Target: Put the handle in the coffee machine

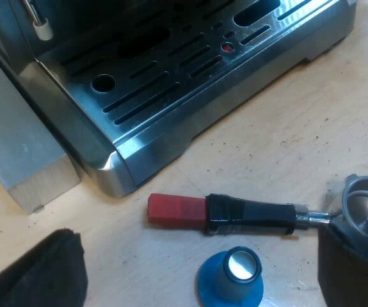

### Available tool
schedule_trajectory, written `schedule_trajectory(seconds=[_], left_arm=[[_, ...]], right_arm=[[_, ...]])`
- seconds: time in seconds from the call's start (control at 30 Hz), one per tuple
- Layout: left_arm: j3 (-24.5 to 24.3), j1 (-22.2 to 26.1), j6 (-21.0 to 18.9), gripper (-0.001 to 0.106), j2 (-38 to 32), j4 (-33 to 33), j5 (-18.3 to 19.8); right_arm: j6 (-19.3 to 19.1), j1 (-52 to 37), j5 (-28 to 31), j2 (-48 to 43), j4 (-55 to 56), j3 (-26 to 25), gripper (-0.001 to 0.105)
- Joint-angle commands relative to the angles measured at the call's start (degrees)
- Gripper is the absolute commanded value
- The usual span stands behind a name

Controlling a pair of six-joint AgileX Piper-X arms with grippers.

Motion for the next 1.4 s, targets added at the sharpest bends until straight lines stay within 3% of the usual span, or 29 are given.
schedule_trajectory(seconds=[0.03, 0.17, 0.33, 0.47, 0.6, 0.9, 0.97, 1.07, 1.13, 1.4], left_arm=[[-0.4, -0.2, 0.0, 0.076, -0.1, -0.2, 0.5], [-0.4, -0.2, 0.0, 0.076, -0.1, -0.2, -0.5], [-0.4, -0.2, 0.7, 0.083, -0.1, -0.2, -0.5], [-0.4, -1.5, 1.7, 0.083, -0.1, -0.2, -1.3], [-0.4, -3.8, 3.7, 0.083, -0.1, -0.2, -2.4], [-0.4, -5.2, 3.7, 0.083, -0.1, -0.2, -1.7], [-0.4, -5.2, 3.8, 0.083, -0.1, -0.2, -1.7], [-0.4, -5.5, 3.8, 0.083, -0.1, 0.0, -1.7], [-0.4, -6.4, 4.6, 0.083, -0.1, 0.7, -1.0], [-0.4, -7.7, 7.6, 0.083, -0.1, 6.7, 3.6]], right_arm=[[0.5, 0.1, 0.1, -0.1, -0.9, -0.7, 0.066], [4.9, 0.1, 0.1, -0.1, -0.9, -0.7, 0.067], [11.9, 0.1, 0.3, -0.1, -0.9, -0.7, 0.08], [16.5, 0.1, 1.4, -0.1, -0.9, -0.7, 0.079], [23.7, 0.1, 1.9, 0.1, -1.1, -0.9, 0.079], [24.4, 5.0, 9.0, 10.5, 0.6, -7.9, 0.079], [26.4, 5.7, 10.9, 13.8, 0.9, -10.1, 0.079], [32.8, 5.7, 11.9, 18.1, 3.0, -14.1, 0.079], [39.1, 5.4, 12.2, 20.5, 5.9, -16.5, 0.079], [54.3, 5.4, 8.2, 25.3, 13.0, -20.8, 0.079]])
